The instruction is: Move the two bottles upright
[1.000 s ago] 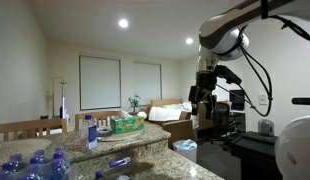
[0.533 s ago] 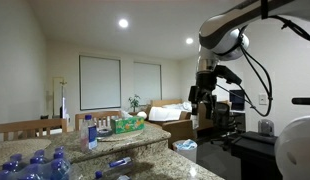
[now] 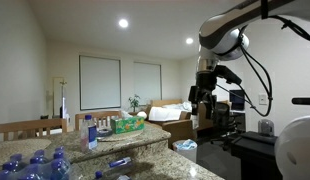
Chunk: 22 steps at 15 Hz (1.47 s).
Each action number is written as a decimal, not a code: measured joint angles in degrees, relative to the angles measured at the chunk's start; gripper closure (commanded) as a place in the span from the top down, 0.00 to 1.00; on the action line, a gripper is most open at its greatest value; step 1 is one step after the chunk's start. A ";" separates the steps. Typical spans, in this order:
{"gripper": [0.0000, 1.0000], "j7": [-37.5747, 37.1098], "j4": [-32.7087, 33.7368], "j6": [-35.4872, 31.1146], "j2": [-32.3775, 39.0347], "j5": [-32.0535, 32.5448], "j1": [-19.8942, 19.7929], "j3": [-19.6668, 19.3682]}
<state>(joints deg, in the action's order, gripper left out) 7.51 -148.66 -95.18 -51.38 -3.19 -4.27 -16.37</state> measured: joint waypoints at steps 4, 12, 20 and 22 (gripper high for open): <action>1.00 0.00 0.00 0.00 0.00 0.00 -0.05 0.04; 1.00 0.07 1.64 -5.34 6.01 -0.68 2.98 2.73; 1.00 2.33 8.49 -14.96 23.05 -4.41 9.08 7.69; 1.00 2.53 9.04 -17.35 26.70 -5.07 9.75 9.35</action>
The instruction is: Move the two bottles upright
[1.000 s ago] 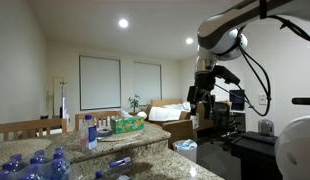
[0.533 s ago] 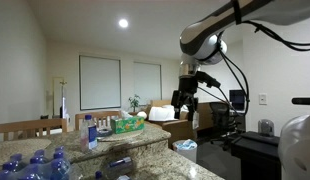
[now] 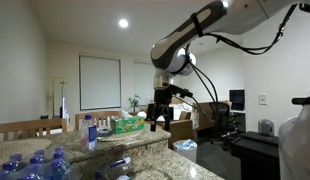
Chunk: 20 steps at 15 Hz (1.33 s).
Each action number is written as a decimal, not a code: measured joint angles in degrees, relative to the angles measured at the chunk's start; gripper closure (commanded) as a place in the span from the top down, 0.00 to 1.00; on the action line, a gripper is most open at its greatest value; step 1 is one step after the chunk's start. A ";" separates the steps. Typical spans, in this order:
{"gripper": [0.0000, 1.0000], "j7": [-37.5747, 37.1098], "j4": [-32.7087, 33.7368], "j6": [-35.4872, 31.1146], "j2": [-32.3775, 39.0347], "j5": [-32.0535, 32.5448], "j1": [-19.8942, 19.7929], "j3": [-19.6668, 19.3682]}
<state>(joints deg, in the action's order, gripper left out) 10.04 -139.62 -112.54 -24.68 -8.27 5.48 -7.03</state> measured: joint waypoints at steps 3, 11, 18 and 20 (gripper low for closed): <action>1.00 1.45 -0.72 -0.92 4.08 -1.49 1.11 1.86; 1.00 1.66 -1.04 -1.17 5.77 -1.50 1.26 2.78; 1.00 1.46 -7.96 -16.62 17.55 -1.53 1.71 9.16; 1.00 1.49 -9.83 -24.50 20.68 -3.27 2.23 10.25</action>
<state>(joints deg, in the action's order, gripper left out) 11.53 -149.45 -137.04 -4.01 -11.54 7.71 3.22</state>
